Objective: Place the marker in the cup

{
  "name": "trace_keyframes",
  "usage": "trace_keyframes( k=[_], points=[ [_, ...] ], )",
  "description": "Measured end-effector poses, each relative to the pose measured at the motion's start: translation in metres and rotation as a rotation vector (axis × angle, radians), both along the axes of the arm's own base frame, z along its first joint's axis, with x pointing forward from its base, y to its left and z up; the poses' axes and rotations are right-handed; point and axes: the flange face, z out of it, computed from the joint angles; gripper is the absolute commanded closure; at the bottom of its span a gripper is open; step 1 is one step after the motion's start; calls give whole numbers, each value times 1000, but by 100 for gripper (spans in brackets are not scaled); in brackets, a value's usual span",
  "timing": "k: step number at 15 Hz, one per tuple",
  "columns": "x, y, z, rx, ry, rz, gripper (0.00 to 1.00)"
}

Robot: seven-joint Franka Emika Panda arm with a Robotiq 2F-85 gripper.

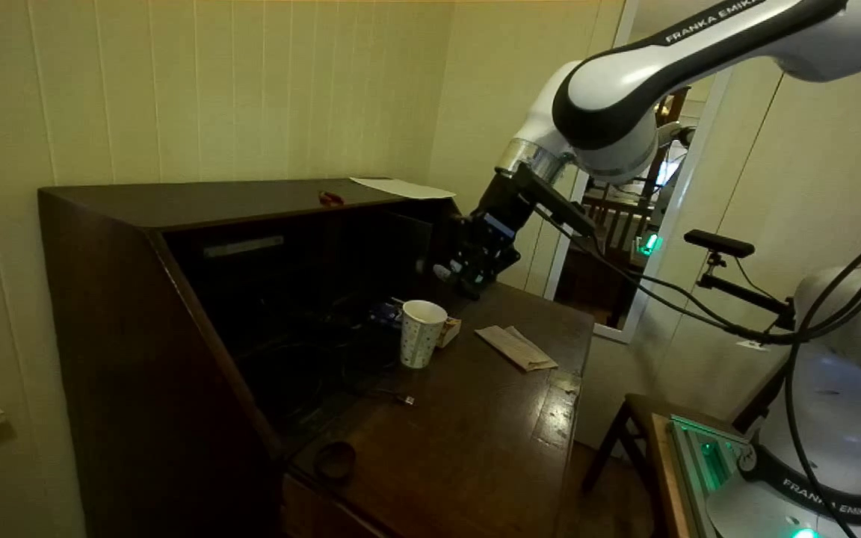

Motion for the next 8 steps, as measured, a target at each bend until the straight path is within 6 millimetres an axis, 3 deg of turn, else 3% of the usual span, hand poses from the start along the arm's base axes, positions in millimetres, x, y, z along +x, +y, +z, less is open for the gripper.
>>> trace_keyframes(
  k=[4, 8],
  points=[
    [3, -45, 14, 204, -19, -106, 95],
    [-5, -84, 13, 425, -16, -165, 95]
  ],
)
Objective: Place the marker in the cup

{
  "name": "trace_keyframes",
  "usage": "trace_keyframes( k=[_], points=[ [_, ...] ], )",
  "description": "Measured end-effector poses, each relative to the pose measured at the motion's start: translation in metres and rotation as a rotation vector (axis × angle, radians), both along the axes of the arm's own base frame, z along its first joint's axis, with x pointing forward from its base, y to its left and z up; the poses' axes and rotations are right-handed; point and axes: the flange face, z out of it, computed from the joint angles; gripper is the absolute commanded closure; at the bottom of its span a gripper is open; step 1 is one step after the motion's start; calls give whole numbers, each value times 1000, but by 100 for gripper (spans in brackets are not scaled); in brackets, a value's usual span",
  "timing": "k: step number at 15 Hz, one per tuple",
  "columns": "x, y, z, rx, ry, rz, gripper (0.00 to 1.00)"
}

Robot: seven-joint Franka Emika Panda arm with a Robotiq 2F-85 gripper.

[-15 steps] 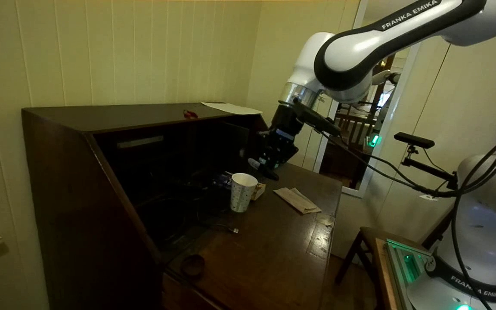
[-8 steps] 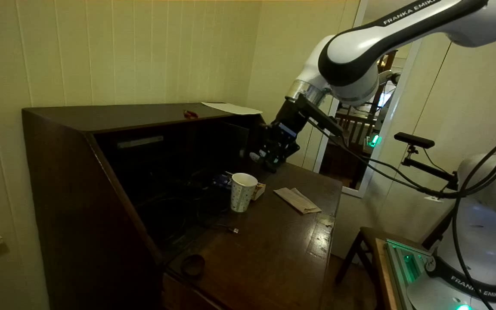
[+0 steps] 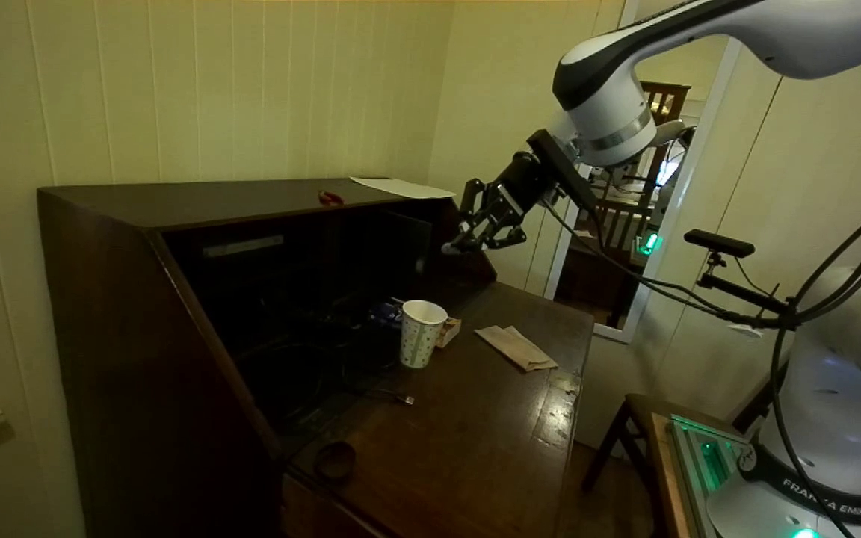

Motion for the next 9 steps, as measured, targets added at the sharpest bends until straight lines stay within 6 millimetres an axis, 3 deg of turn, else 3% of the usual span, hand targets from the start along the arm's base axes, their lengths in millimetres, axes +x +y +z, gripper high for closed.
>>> trace_keyframes(
  k=[2, 3, 4, 5, 9],
  points=[
    [-4, -12, -8, 113, 11, -20, 95],
    [-5, -17, -15, 166, 27, -39, 79],
    [-6, -21, -21, 172, 36, -44, 79],
    [-5, -22, -23, 170, 39, -45, 95],
    [-4, -21, -26, 193, 56, -45, 95]
  ],
)
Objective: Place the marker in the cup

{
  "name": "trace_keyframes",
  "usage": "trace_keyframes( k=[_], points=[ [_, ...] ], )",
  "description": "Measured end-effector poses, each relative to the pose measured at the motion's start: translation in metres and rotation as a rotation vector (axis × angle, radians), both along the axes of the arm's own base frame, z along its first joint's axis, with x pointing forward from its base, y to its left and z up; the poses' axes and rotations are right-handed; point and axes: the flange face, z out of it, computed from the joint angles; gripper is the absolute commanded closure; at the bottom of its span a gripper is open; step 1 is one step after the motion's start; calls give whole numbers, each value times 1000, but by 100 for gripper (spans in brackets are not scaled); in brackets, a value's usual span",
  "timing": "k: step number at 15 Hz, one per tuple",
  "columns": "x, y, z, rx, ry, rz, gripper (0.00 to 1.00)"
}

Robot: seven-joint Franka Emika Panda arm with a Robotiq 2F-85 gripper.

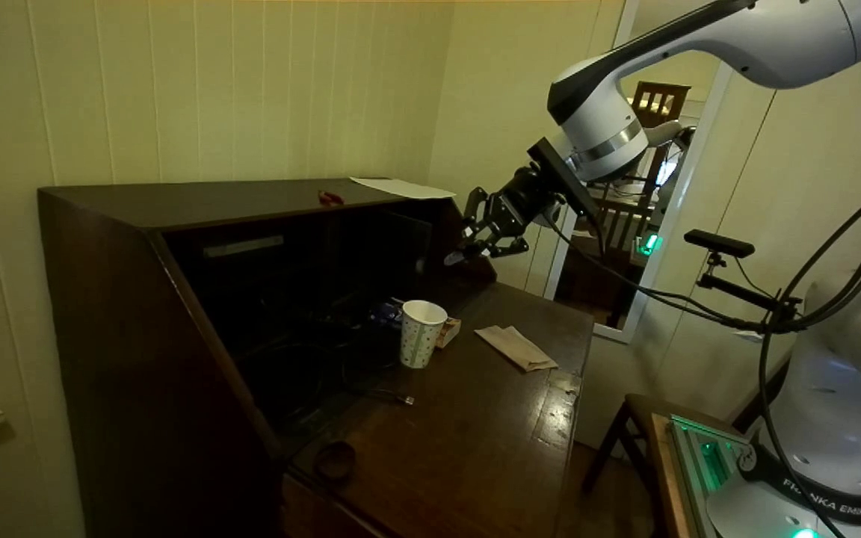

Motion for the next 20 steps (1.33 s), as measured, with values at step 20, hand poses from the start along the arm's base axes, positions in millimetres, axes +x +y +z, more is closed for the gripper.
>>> trace_keyframes(
  k=[20],
  points=[
    [65, -58, -103, 464, 291, -143, 95]
  ],
)
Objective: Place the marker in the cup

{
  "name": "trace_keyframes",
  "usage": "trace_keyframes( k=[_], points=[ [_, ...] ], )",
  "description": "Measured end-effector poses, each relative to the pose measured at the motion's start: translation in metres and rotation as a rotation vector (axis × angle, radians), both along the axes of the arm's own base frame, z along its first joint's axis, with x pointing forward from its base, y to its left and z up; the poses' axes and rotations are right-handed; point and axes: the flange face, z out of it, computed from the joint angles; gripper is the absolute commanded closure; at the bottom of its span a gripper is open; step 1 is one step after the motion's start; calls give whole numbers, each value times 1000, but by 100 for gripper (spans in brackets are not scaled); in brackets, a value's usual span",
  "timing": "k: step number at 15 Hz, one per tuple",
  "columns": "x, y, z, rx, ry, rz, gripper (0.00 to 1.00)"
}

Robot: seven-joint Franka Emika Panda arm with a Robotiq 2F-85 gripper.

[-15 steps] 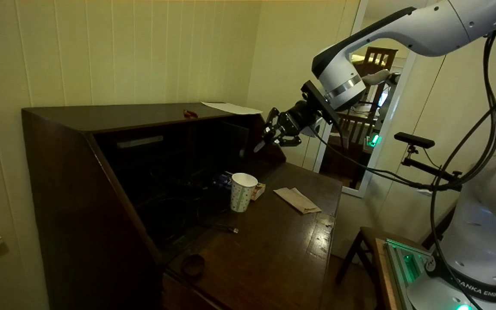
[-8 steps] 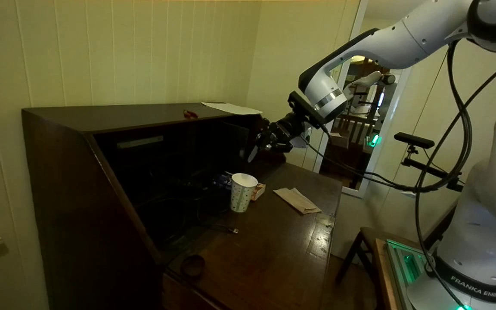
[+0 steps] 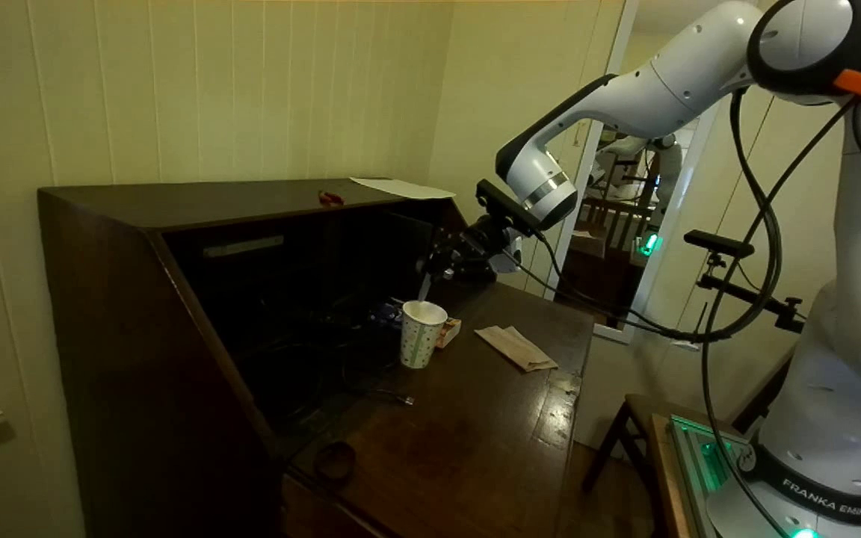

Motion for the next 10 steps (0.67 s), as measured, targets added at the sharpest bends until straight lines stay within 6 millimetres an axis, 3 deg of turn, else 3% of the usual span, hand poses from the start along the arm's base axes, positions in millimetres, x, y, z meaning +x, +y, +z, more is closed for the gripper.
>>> trace_keyframes(
  k=[4, 10],
  points=[
    [0, 0, -2, 1, 4, 1, 95],
    [3, -3, -28, 6, 45, 2, 95]
  ],
)
